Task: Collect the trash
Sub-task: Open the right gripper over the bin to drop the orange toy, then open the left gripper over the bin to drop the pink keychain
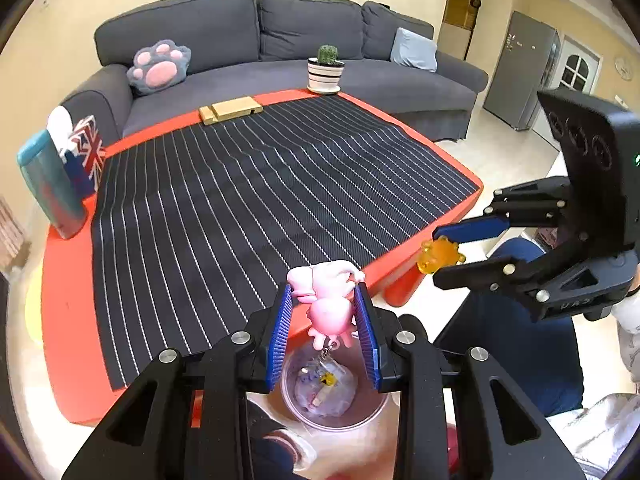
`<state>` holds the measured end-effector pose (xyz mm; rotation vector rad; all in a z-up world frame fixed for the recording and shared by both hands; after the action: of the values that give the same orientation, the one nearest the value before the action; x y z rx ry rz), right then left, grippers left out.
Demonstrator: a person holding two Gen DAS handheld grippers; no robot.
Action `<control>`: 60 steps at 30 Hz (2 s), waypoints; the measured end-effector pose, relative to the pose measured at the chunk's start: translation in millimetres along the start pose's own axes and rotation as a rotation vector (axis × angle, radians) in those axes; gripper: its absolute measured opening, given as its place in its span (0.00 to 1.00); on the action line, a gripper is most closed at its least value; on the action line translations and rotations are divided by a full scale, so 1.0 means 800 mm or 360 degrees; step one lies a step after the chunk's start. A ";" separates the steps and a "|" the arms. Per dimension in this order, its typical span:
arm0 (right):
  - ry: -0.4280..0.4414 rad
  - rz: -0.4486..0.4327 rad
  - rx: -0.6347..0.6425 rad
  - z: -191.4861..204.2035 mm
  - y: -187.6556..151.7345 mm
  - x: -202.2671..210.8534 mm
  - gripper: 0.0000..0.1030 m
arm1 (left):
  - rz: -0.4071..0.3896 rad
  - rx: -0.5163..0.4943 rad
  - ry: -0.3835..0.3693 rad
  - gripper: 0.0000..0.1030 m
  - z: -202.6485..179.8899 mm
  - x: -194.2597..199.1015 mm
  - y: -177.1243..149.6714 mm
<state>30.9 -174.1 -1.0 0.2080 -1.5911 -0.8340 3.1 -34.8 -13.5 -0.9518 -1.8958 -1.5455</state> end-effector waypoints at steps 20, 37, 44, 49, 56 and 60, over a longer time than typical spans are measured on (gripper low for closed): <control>0.0063 0.0088 0.0033 0.016 -0.020 -0.029 0.71 | 0.0024 0.0034 -0.0028 0.31 0.006 0.005 -0.018; -0.0002 0.0041 -0.0061 -0.004 -0.025 -0.016 0.87 | 0.0048 0.0015 -0.0051 0.31 0.002 0.000 -0.020; -0.0032 0.0022 -0.0093 -0.011 -0.026 -0.009 0.88 | 0.0062 -0.0001 -0.0066 0.31 -0.003 -0.003 -0.021; -0.0059 0.0003 -0.0113 -0.018 -0.026 -0.002 0.88 | 0.0069 -0.0019 -0.0081 0.31 -0.008 -0.004 -0.021; -0.0078 -0.0022 -0.0135 -0.025 -0.028 0.006 0.88 | 0.0079 -0.0037 -0.0102 0.31 -0.014 -0.006 -0.020; -0.0083 -0.0034 -0.0144 -0.027 -0.029 0.010 0.88 | 0.0082 -0.0055 -0.0113 0.31 -0.017 -0.006 -0.020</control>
<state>41.7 -204.0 -10.0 0.1397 -1.5982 -0.9325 -7.0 -50.8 -23.8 -1.0756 -1.8829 -1.5377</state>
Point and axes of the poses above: each gripper's, at about its wrist camera, not at the fingertips, and x roughly against the way its jaws point, z to its left, y to its top, the point moved 1 cm from there along -x, roughly the way its jaws point, and after that the axes turned 11 degrees about x, right-handed, at the moved point
